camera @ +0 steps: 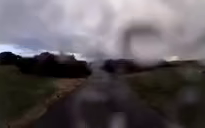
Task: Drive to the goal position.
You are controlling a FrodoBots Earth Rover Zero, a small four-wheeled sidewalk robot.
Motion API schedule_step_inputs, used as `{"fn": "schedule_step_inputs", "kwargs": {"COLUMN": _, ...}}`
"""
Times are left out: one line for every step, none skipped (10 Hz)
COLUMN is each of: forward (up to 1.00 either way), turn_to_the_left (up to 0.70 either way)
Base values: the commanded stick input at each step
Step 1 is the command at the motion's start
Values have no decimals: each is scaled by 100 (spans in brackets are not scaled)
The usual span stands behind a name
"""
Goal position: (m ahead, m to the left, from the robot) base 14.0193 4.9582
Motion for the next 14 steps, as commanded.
{"fn": "schedule_step_inputs", "kwargs": {"forward": 70, "turn_to_the_left": 0}}
{"fn": "schedule_step_inputs", "kwargs": {"forward": 70, "turn_to_the_left": 0}}
{"fn": "schedule_step_inputs", "kwargs": {"forward": 70, "turn_to_the_left": 0}}
{"fn": "schedule_step_inputs", "kwargs": {"forward": 70, "turn_to_the_left": 0}}
{"fn": "schedule_step_inputs", "kwargs": {"forward": 70, "turn_to_the_left": 0}}
{"fn": "schedule_step_inputs", "kwargs": {"forward": 70, "turn_to_the_left": 0}}
{"fn": "schedule_step_inputs", "kwargs": {"forward": 70, "turn_to_the_left": 0}}
{"fn": "schedule_step_inputs", "kwargs": {"forward": 70, "turn_to_the_left": 0}}
{"fn": "schedule_step_inputs", "kwargs": {"forward": 70, "turn_to_the_left": 0}}
{"fn": "schedule_step_inputs", "kwargs": {"forward": 70, "turn_to_the_left": 0}}
{"fn": "schedule_step_inputs", "kwargs": {"forward": 70, "turn_to_the_left": 0}}
{"fn": "schedule_step_inputs", "kwargs": {"forward": 70, "turn_to_the_left": 0}}
{"fn": "schedule_step_inputs", "kwargs": {"forward": 70, "turn_to_the_left": 0}}
{"fn": "schedule_step_inputs", "kwargs": {"forward": 70, "turn_to_the_left": 0}}
